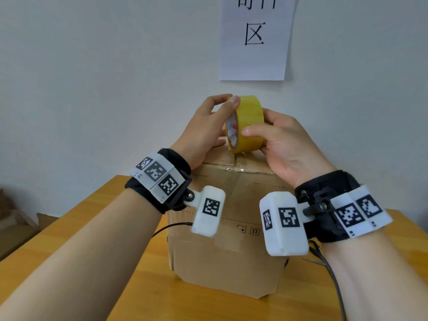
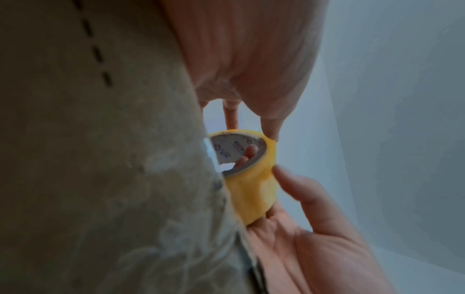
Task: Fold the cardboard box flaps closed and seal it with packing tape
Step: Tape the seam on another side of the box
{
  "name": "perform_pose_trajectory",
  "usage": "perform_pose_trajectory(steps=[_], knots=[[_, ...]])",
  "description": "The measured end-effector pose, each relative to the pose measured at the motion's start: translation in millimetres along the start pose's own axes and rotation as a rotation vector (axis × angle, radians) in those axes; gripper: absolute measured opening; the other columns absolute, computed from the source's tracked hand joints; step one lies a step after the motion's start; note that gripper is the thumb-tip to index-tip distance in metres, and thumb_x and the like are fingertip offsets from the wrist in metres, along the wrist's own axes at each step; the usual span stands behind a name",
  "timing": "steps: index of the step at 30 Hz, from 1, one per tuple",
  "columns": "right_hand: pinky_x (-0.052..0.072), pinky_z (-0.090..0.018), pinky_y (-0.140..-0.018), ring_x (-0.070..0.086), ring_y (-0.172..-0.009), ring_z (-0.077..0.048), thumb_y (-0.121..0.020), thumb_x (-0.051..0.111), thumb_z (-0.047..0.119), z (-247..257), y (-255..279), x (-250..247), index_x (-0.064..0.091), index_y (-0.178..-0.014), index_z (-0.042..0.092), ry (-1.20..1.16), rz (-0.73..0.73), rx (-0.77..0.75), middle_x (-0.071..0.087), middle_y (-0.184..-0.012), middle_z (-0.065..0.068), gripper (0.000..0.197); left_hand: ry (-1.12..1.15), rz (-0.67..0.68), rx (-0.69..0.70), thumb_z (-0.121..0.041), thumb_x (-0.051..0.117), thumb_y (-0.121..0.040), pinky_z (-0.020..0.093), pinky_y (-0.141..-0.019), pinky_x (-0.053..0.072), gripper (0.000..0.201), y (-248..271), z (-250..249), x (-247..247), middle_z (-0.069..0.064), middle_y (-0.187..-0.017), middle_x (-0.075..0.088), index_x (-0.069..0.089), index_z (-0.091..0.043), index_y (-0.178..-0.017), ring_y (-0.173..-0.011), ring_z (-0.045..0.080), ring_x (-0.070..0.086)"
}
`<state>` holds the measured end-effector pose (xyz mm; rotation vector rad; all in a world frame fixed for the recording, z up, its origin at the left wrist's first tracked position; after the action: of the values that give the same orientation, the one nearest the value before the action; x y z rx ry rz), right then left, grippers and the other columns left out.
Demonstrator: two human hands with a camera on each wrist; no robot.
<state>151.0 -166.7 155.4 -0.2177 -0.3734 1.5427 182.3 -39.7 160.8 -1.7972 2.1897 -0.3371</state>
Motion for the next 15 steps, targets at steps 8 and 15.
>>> perform_pose_trajectory(steps=[8, 15], knots=[[0.062, -0.040, -0.068, 0.072, -0.082, -0.027, -0.096, 0.064, 0.021, -0.6, 0.5, -7.6, 0.073, -0.096, 0.005, -0.149, -0.079, 0.036, 0.075, -0.099, -0.018, 0.019, -0.009, 0.004, 0.022, -0.041, 0.060, -0.093, 0.044, -0.097, 0.051, 0.029, 2.7, -5.1, -0.1, -0.008, -0.114, 0.068, 0.059, -0.039, -0.123, -0.100, 0.015, 0.070], [0.054, -0.042, -0.093, 0.067, -0.105, -0.029, -0.099, 0.052, 0.005, 0.1, -0.9, 0.5, 0.068, -0.118, 0.005, -0.075, 0.064, -0.033, 0.072, -0.115, -0.019, 0.025, 0.036, -0.070, 0.004, -0.037, 0.052, -0.097, 0.043, -0.096, 0.052, 0.026, 2.8, -3.8, -3.9, -0.005, -0.112, 0.065, 0.057, -0.031, -0.122, -0.099, 0.017, 0.069]])
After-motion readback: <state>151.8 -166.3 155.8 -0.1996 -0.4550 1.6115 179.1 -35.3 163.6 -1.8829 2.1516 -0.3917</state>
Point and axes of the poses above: each hand's wrist, its own y-axis away from the middle knuckle, its own x-axis out of the palm, z = x × y, the point moved 9 cm from there along -y, towards the middle knuckle
